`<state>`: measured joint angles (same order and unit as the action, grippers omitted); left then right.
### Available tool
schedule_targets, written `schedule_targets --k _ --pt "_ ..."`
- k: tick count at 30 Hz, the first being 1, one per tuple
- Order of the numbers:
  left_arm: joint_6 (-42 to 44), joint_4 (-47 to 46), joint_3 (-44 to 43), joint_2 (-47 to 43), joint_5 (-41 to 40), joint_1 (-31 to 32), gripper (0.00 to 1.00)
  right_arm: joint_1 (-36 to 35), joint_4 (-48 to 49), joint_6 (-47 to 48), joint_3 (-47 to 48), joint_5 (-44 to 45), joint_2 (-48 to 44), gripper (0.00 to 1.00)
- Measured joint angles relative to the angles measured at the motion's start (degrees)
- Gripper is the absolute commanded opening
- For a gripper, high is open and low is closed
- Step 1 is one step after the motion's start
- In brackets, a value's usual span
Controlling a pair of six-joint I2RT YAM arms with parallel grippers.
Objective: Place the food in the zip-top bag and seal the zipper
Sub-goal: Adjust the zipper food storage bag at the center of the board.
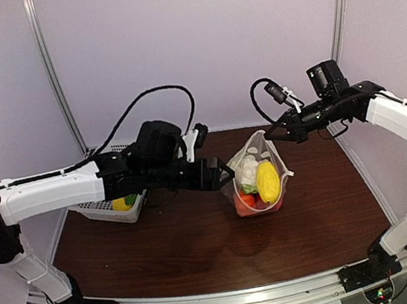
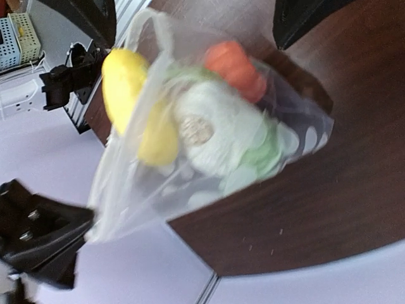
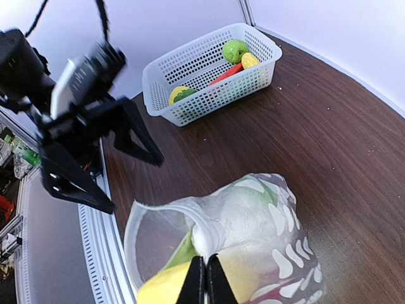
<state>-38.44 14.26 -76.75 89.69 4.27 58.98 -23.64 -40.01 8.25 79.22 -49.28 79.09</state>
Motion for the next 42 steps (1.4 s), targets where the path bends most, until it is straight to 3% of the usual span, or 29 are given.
schedule_targets --k 4,11,20,26,29,33,42 --pt "-7.08 -1.90 8.02 2.64 3.06 0.11 0.80 0.02 1.20 -1.20 -0.79 -0.46 0.83 0.00" --pt "-14.16 -10.71 11.72 4.50 6.27 2.67 0.80 0.07 3.56 -2.69 -2.99 0.98 1.22 0.00" --pt "-23.50 -19.76 14.32 6.23 5.84 2.34 0.48 0.07 5.81 -3.74 -4.28 1.81 1.20 0.00" --pt "-27.78 -21.81 16.17 9.05 4.44 0.98 0.45 0.07 6.03 -3.78 -4.46 1.84 1.18 0.00" --pt "-28.00 -22.32 16.26 8.79 3.34 0.96 0.62 0.07 6.25 -3.78 -4.68 1.84 1.14 0.00" --pt "-27.98 -23.82 18.45 6.19 1.18 0.96 0.68 0.07 6.45 -3.78 -5.07 1.81 0.83 0.00" --pt "-27.47 -25.35 20.02 2.23 -2.75 0.83 0.53 0.07 6.69 -4.07 -5.29 1.79 0.52 0.00"
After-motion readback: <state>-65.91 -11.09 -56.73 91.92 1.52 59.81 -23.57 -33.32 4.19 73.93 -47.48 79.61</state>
